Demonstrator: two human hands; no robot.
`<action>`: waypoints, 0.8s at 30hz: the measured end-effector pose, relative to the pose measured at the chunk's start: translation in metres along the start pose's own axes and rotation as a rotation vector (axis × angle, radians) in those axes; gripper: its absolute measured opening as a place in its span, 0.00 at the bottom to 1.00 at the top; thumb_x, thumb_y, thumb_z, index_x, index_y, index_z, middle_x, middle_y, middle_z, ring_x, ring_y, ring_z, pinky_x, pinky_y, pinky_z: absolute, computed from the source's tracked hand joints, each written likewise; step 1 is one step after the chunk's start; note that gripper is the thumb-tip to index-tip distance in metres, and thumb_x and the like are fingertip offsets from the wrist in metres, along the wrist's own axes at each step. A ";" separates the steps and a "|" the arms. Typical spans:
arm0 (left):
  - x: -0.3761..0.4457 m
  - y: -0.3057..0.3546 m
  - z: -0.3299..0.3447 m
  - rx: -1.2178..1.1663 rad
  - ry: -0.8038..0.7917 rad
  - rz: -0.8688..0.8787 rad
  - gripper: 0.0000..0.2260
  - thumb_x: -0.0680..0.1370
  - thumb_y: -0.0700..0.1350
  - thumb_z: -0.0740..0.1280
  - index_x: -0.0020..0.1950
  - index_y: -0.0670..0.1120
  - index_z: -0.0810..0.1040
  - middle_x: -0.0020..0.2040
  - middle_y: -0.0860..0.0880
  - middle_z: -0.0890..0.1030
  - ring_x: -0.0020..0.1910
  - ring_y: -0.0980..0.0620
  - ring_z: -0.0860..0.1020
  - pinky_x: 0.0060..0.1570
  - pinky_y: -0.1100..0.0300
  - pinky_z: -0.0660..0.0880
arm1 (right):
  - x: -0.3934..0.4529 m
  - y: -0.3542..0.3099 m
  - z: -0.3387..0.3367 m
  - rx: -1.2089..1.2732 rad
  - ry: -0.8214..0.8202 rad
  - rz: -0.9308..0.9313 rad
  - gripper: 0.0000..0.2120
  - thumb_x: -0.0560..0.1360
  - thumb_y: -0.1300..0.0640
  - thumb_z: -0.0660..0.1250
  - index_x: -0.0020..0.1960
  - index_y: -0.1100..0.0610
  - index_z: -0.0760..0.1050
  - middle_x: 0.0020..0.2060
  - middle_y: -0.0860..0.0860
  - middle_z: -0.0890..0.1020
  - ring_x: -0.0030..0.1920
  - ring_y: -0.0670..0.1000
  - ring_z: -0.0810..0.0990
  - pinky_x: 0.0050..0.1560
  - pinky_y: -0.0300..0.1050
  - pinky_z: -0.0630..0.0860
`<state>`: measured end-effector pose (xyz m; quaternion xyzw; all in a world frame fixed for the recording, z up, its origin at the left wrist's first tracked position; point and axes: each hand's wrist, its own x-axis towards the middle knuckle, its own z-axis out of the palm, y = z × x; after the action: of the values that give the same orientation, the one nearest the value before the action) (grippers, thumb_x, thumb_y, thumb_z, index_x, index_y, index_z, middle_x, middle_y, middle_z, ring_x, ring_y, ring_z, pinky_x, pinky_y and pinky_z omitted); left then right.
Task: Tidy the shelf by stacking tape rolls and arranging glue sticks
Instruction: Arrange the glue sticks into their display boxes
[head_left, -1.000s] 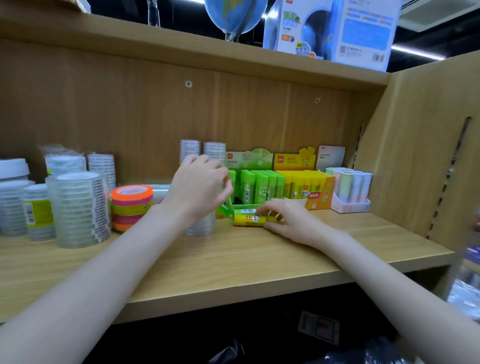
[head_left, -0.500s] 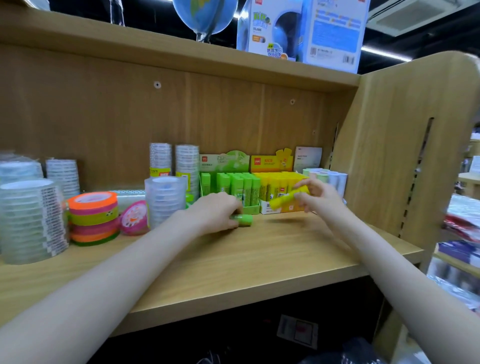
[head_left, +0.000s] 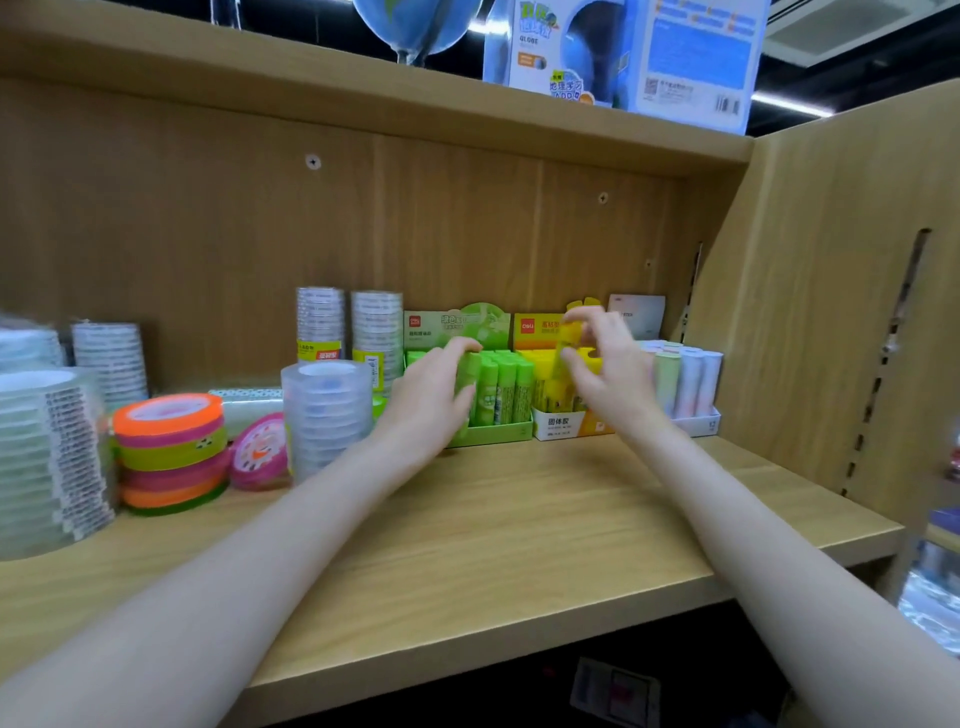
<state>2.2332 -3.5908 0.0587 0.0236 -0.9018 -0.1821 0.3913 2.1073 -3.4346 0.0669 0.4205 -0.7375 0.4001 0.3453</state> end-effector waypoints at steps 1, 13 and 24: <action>0.000 0.001 0.001 0.004 0.001 0.014 0.18 0.78 0.41 0.63 0.68 0.48 0.67 0.56 0.45 0.76 0.51 0.50 0.74 0.49 0.59 0.67 | 0.000 0.000 -0.004 0.103 0.065 0.052 0.12 0.75 0.62 0.62 0.55 0.50 0.72 0.45 0.49 0.69 0.43 0.44 0.72 0.50 0.41 0.66; -0.002 0.001 0.002 -0.003 0.003 0.027 0.18 0.78 0.41 0.64 0.67 0.48 0.68 0.57 0.46 0.76 0.53 0.50 0.74 0.54 0.57 0.70 | -0.008 -0.004 -0.005 -0.016 -0.175 0.126 0.05 0.72 0.63 0.68 0.44 0.54 0.78 0.47 0.51 0.69 0.45 0.51 0.72 0.45 0.39 0.71; 0.003 -0.007 0.003 -0.073 0.142 -0.003 0.17 0.76 0.38 0.65 0.64 0.45 0.70 0.59 0.46 0.75 0.55 0.52 0.71 0.53 0.64 0.65 | -0.005 -0.013 0.004 -0.237 -0.203 0.049 0.13 0.72 0.61 0.70 0.55 0.63 0.72 0.46 0.57 0.78 0.47 0.55 0.77 0.48 0.39 0.72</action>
<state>2.2278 -3.5969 0.0563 0.0236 -0.8645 -0.2131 0.4547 2.1203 -3.4402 0.0647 0.3968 -0.8209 0.2739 0.3062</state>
